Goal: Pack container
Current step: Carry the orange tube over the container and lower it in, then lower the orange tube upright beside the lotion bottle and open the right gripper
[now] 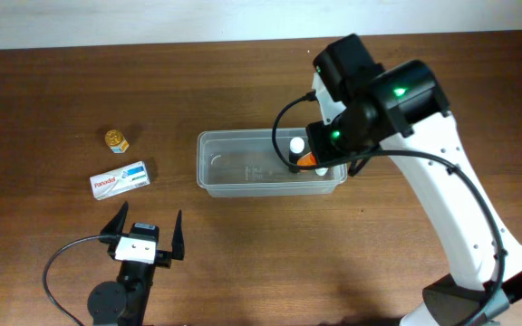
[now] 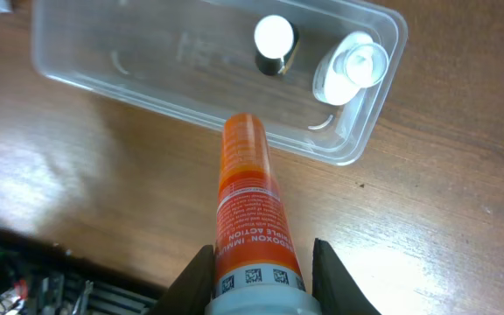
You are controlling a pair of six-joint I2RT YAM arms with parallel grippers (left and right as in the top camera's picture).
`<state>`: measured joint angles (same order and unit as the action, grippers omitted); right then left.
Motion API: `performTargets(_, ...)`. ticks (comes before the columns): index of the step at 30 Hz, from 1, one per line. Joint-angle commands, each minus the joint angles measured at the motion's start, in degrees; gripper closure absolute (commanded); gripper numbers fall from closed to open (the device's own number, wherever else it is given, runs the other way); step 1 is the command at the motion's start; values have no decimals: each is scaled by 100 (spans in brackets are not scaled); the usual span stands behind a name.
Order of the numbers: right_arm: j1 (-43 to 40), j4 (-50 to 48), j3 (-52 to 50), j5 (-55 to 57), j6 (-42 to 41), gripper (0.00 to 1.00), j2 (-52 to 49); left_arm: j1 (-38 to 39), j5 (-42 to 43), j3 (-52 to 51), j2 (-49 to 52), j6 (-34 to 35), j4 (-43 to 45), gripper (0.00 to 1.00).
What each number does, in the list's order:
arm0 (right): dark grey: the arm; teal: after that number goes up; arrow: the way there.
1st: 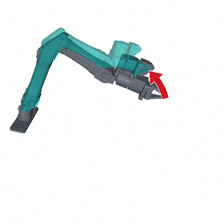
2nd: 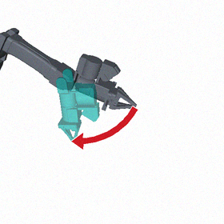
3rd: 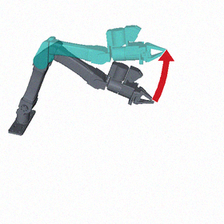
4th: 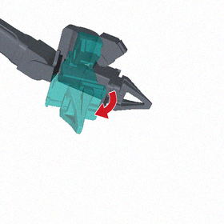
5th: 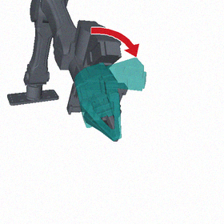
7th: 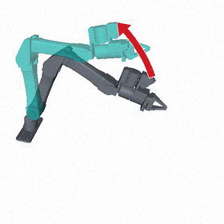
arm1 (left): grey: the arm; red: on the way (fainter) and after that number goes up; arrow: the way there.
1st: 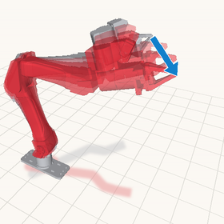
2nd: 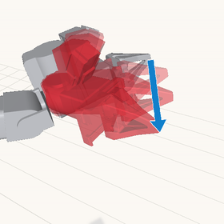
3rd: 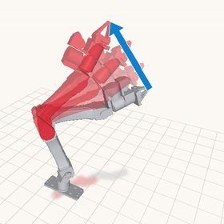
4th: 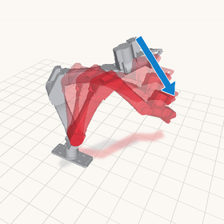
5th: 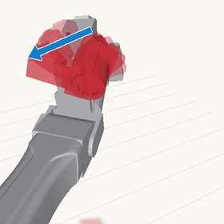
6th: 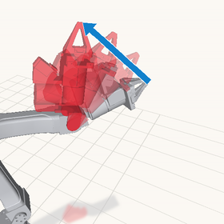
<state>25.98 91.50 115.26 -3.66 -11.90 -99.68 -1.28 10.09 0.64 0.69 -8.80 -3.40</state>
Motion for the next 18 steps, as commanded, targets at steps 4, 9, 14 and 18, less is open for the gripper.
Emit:
performTargets(4, 26, -361, -466, 457, -238, 78, -7, -24, 0, -13, -35, 31, -31, 1)
performTargets(9, 20, -516, -627, 938, -407, 78, -142, -24, 0, -13, -35, 31, -33, 1)
performTargets(14, 22, -732, -802, 951, -409, 78, -208, -24, 0, -13, -35, 31, -33, 1)
performTargets(18, 22, -925, -1025, 951, -472, 78, -210, -24, 0, -13, -35, 31, -33, 1)
